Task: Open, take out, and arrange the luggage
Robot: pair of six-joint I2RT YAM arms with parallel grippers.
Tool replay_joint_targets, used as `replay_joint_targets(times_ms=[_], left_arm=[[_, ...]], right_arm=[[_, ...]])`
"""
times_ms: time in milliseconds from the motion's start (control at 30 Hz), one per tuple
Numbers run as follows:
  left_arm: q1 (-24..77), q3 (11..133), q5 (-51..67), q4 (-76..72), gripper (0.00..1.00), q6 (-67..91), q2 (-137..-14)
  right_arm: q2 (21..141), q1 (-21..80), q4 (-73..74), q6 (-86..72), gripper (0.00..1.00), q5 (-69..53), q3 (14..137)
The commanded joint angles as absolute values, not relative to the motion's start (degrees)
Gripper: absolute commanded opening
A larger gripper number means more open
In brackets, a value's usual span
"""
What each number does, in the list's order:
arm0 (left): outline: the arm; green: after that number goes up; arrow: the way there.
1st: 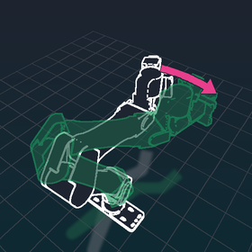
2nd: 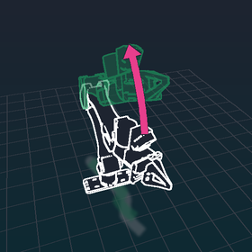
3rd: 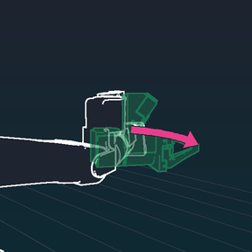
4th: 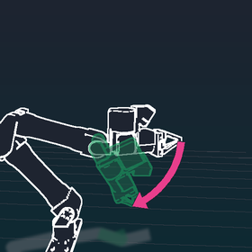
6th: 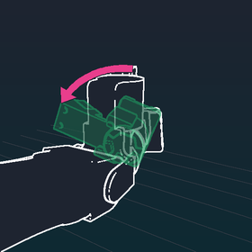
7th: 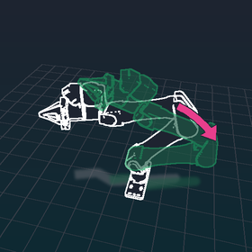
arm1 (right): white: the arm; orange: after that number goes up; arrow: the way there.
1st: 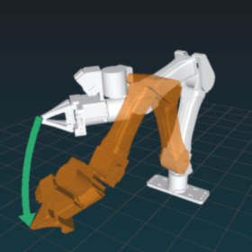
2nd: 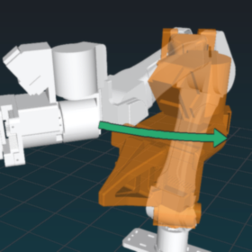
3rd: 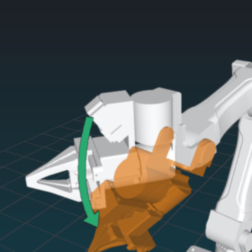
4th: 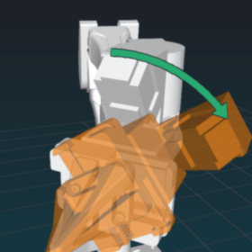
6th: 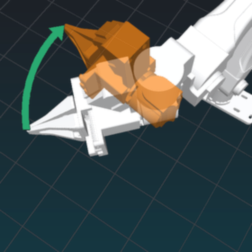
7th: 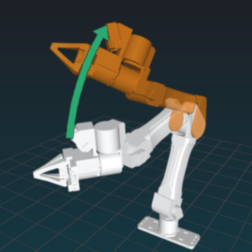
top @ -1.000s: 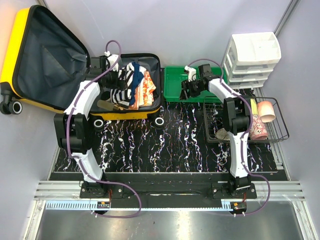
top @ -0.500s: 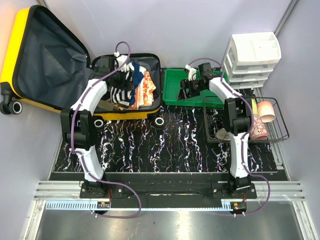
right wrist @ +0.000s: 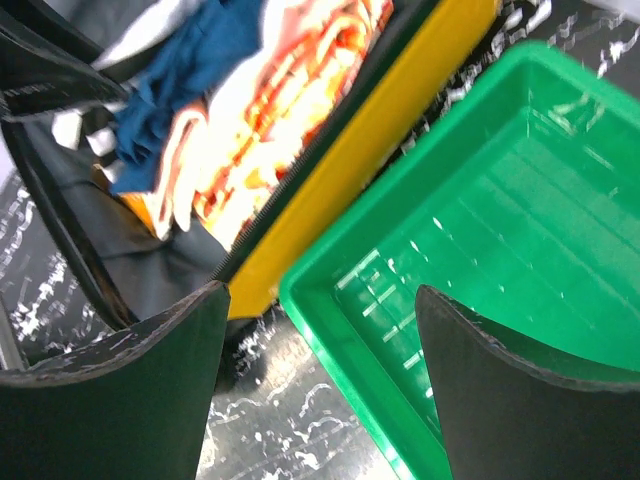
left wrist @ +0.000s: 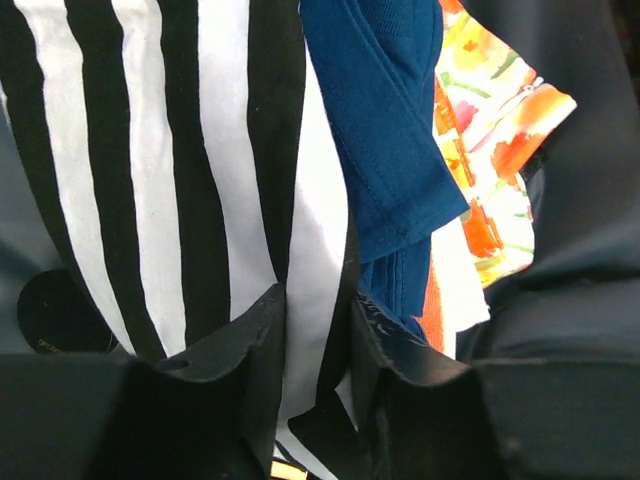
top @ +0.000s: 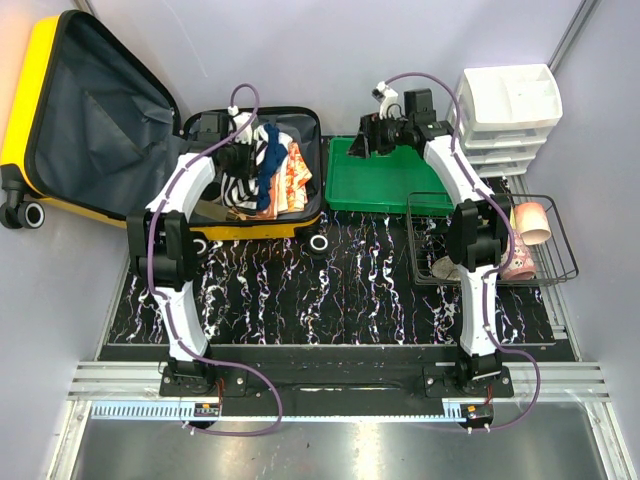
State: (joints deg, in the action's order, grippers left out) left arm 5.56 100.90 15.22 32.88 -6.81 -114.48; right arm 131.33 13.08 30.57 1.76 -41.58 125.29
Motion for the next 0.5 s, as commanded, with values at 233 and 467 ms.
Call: replay_joint_targets(times_ms=[233,467], left_arm=[[3.0,104.1,33.2,32.4,0.0,-5.3,-108.4],[3.3,106.0,35.2,34.4,0.0,-6.2,-106.2]], right_arm=[[132.7,14.5,20.6,-10.7,0.85,-47.1,131.9],[132.0,16.4,16.1,-9.8,0.86,-46.8,131.0]])
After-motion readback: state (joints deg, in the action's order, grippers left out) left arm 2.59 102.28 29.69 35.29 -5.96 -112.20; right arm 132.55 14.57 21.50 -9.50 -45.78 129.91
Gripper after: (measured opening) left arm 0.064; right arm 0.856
